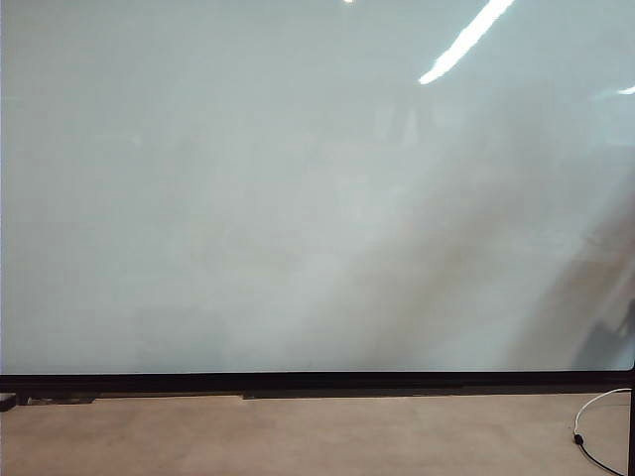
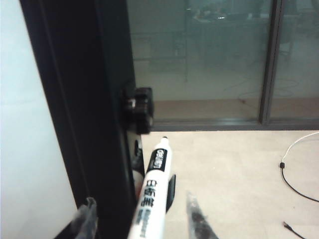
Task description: Pick up the pen on the shelf to the right of the whiteboard and draw a check mark.
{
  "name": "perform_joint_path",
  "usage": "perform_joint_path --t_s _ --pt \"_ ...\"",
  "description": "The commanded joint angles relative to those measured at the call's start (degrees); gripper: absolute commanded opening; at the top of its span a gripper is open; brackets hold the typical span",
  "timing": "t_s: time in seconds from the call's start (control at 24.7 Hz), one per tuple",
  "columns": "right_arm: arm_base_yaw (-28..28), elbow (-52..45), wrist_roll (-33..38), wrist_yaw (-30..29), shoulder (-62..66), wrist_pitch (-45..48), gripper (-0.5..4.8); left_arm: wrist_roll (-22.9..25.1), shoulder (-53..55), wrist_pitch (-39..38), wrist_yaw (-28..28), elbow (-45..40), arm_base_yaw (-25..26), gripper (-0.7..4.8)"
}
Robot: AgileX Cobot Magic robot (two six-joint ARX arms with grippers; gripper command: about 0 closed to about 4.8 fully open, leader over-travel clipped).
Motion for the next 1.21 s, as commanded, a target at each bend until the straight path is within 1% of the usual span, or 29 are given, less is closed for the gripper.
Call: perform_joint_path --t_s 0.04,0.08,0.12,0.48,0.69,0.77,1.21 --pt "0.00 -0.02 0.44 0.09 0.24 0.77 2.29 0.24 0.04 0.74 0.02 0.17 0.00 -0.04" --pt "0.04 -0.02 0.44 0.24 0.37 0.74 2.26 0.24 0.04 0.70 0.00 0.15 0.00 -0.05" --pt "0.04 0.04 0.46 0.37 0.61 0.79 2.09 0.22 0.04 0.74 0.02 0.17 0.00 -0.04" --pt "0.13 0.09 0.44 0.92 0.63 0.77 2.06 0.24 0.04 0.72 0.02 0.17 0.00 -0.04" --pt "0.13 0.09 0.44 0.85 0.63 0.79 1.96 0.24 0.04 0.72 0.00 0.17 0.00 -0.05" --pt "0.13 0.09 0.44 0.79 0.63 0.79 1.75 0.24 0.04 0.72 0.00 0.15 0.00 -0.04" --pt "0.81 0.63 0.46 0.70 0.61 0.85 1.75 0.24 0.04 0.72 0.02 0.17 0.00 -0.04"
